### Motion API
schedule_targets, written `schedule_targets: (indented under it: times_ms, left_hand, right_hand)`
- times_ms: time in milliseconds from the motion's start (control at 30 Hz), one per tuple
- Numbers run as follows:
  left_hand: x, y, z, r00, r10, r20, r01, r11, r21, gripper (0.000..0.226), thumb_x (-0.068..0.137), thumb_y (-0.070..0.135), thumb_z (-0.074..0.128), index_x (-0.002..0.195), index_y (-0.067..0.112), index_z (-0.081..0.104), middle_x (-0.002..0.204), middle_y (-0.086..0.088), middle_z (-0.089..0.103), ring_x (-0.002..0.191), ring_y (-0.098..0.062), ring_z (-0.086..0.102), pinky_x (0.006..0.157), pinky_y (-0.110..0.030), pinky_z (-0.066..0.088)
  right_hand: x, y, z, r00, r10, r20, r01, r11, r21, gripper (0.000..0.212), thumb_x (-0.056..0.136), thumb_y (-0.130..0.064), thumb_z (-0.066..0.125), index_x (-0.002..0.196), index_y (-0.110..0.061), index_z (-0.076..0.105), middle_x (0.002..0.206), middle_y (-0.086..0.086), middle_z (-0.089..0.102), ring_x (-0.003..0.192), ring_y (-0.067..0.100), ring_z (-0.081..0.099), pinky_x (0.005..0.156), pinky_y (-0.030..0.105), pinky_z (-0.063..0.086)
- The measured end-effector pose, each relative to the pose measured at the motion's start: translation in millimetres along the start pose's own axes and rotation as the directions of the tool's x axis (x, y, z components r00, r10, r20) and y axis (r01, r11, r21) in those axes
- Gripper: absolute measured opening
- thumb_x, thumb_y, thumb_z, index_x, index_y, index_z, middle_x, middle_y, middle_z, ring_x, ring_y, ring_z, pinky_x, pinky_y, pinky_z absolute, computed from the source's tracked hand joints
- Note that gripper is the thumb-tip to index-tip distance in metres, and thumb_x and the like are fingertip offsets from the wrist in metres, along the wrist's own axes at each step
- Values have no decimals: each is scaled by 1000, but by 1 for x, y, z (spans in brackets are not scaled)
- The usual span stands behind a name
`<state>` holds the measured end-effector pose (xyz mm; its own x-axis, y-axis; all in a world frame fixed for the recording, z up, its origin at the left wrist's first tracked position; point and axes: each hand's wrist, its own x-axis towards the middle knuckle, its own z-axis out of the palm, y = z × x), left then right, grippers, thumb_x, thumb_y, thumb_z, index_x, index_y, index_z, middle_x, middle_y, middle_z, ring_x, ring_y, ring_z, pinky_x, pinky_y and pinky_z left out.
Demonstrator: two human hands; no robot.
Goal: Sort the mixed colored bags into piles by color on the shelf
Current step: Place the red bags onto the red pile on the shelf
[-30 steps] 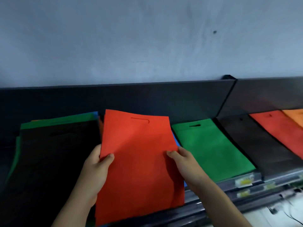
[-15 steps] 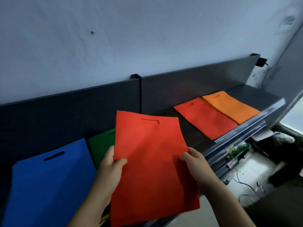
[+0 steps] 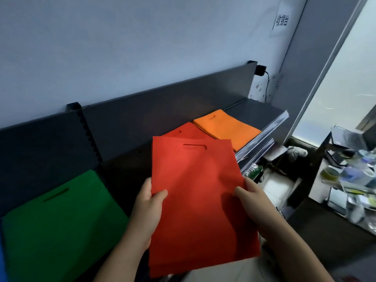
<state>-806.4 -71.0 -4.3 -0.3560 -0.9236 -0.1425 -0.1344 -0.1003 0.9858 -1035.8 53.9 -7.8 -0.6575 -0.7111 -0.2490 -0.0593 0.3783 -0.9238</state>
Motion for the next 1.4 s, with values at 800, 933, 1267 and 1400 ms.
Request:
schedule_targets:
  times_ms: [800, 933, 1267, 1400]
  left_hand:
    - [244, 1, 89, 969, -184, -163, 236, 877, 419, 17, 91, 27, 58, 103, 17, 64, 90, -6, 72, 79, -25, 70, 75, -37, 57]
    - [252, 0, 113, 955, -180, -236, 262, 883, 390, 18, 94, 22, 57, 112, 20, 58, 93, -3, 73, 81, -23, 71, 78, -38, 57]
    - [258, -2, 160, 894, -108, -435, 351, 772, 530, 54, 98, 18, 54, 150, 2, 46, 145, -20, 54, 129, -33, 56, 110, -37, 43]
    - [235, 2, 172, 860, -20, -510, 328, 787, 523, 57, 99, 20, 54, 153, 4, 42, 151, -16, 46, 135, -29, 51, 113, -35, 39]
  right_hand:
    - [336, -52, 9, 974, -127, 186, 173, 952, -253, 47, 99, -3, 48, 128, -35, 65, 87, 0, 77, 48, 12, 61, 49, 27, 46]
    - [371, -52, 5, 960, -153, 235, 215, 939, -267, 47, 103, -4, 48, 143, -27, 56, 99, 3, 73, 58, 12, 62, 50, 22, 45]
    - [422, -47, 9, 920, -100, 379, 277, 851, -447, 58, 101, -2, 45, 158, -4, 34, 141, 26, 59, 127, 41, 58, 102, 38, 45]
    - [416, -39, 13, 883, -304, 358, 456, 738, -497, 61, 93, -2, 45, 152, 8, 38, 137, 30, 51, 122, 48, 50, 104, 48, 45]
